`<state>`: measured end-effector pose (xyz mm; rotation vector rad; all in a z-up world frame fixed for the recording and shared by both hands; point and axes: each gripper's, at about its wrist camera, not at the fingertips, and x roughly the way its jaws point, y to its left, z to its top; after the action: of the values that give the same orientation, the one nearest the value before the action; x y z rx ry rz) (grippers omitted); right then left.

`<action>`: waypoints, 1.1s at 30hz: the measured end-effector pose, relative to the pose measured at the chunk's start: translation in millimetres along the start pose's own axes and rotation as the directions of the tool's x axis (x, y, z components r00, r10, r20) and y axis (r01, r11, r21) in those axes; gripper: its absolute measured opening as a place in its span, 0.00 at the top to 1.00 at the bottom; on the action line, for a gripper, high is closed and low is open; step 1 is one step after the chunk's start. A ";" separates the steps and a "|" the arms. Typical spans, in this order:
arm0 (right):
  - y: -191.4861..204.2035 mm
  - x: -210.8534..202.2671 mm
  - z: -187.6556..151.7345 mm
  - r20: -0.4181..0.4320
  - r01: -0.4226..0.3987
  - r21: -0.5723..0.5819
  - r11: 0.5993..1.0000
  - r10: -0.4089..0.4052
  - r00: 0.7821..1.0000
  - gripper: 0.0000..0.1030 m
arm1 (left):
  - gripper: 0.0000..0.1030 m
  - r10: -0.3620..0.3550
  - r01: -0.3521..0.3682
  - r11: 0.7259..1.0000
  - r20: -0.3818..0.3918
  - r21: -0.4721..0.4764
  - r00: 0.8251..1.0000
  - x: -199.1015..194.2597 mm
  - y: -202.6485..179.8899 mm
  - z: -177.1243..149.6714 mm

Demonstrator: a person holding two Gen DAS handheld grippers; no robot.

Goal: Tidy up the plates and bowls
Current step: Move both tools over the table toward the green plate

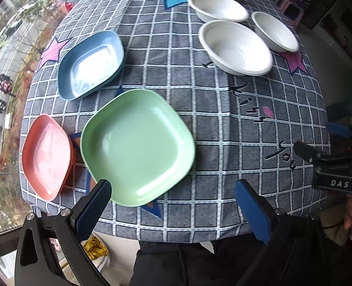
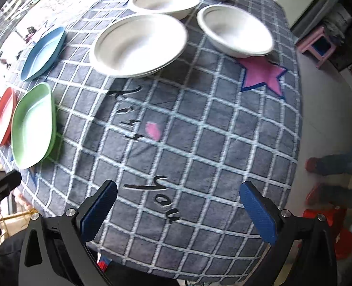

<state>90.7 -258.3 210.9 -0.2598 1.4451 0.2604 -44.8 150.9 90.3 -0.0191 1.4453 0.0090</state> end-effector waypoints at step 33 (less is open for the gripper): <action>78.7 5.6 40.1 -0.070 0.000 -0.027 1.000 -0.002 0.998 0.00 | 0.00 -0.101 0.099 0.995 -0.101 -0.027 0.990 13.3 59.9 16.9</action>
<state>103.0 -170.6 208.2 -0.2941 1.5119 0.2719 -27.4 211.0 78.7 -0.1115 1.5456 -0.0594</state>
